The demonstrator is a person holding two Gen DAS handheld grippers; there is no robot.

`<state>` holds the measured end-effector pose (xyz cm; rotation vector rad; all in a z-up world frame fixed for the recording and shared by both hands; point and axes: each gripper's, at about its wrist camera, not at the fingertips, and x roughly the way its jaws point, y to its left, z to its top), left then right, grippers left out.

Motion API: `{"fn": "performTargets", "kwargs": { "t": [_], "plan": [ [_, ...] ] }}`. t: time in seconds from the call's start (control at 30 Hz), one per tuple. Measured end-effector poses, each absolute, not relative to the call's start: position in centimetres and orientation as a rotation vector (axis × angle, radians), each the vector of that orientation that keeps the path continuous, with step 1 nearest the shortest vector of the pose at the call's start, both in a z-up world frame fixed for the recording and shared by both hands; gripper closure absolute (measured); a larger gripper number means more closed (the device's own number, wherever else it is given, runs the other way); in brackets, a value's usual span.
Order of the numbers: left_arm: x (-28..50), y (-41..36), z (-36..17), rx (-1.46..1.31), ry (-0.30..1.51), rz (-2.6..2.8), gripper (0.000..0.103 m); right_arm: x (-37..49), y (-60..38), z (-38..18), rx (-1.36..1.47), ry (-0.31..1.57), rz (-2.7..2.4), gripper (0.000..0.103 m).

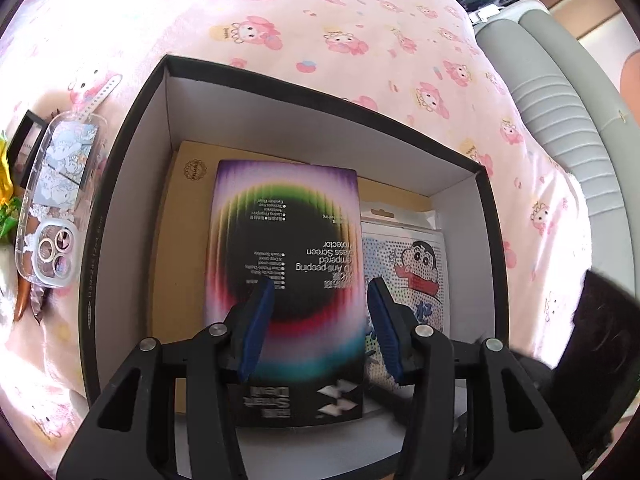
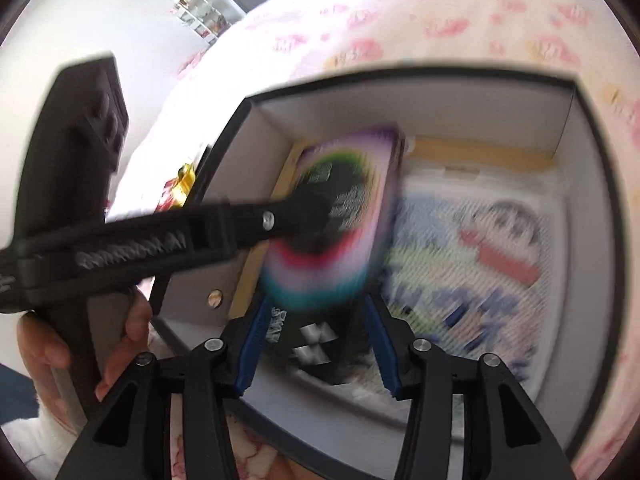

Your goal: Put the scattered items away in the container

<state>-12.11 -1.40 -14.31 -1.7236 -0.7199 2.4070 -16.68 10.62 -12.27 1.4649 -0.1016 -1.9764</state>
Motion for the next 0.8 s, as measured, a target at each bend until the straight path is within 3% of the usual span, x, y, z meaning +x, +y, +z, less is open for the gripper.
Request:
{"fn": "performTargets", "kwargs": {
  "t": [0.17,0.27,0.4,0.53,0.8],
  "plan": [
    [-13.0,-2.4,-13.8,-1.729,-0.736,2.463,0.054,-20.2,10.0,-10.1,1.447,0.147,-2.214,0.057],
    [-15.0,-3.0,-12.7,-1.723,-0.747,2.404,0.053,-21.8,10.1,-9.9,1.453,0.178,-2.203,0.057],
    [-17.9,-2.3,-12.2,-1.76,-0.494,2.474,0.052,-23.6,10.2,-10.9,1.489,0.118,-2.181,0.057],
    [-20.5,-1.9,-14.4,-1.826,-0.547,2.335,0.052,-24.3,9.0,-12.6,1.518,0.059,-2.128,0.057],
    [-20.7,-3.2,-13.9,-1.814,-0.477,2.428,0.052,-22.9,7.1,-15.2,1.556,-0.026,-1.94,0.057]
  ]
}}
